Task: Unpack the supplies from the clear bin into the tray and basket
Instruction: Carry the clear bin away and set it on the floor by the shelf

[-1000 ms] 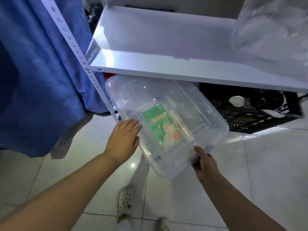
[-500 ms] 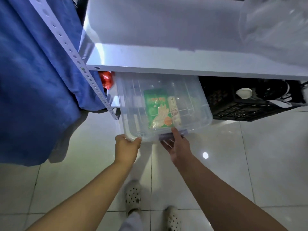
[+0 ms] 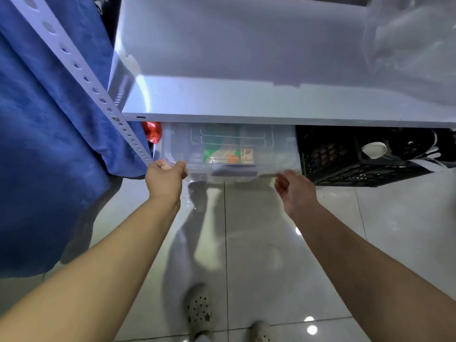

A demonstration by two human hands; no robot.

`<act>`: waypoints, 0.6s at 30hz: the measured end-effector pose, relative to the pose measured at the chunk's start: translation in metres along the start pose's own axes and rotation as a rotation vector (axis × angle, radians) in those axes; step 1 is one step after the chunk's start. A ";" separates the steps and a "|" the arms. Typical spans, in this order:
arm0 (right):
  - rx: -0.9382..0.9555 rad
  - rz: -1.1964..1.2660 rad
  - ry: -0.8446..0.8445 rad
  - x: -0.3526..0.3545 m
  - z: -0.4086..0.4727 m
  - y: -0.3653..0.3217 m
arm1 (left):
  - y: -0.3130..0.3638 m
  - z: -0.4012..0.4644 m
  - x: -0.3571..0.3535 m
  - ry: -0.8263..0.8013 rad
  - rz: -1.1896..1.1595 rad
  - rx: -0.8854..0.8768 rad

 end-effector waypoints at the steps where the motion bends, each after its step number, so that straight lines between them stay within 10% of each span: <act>1: 0.005 0.006 -0.017 -0.010 0.004 -0.001 | 0.002 0.008 -0.002 0.007 -0.012 0.011; 14: 0.031 -0.083 -0.062 -0.048 0.021 0.002 | 0.001 0.061 -0.008 0.003 0.005 0.060; 18: 0.161 -0.547 -0.126 -0.044 0.007 -0.007 | 0.009 0.059 0.000 -0.014 0.409 -0.015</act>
Point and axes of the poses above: each hand's wrist, its own z-axis towards the middle knuckle, its own x-axis out of the back of the hand, y = z × x, the point moved 5 cm from there along z, towards the middle knuckle, and after that the axes turned 3 degrees about y, right-handed, at the moved point
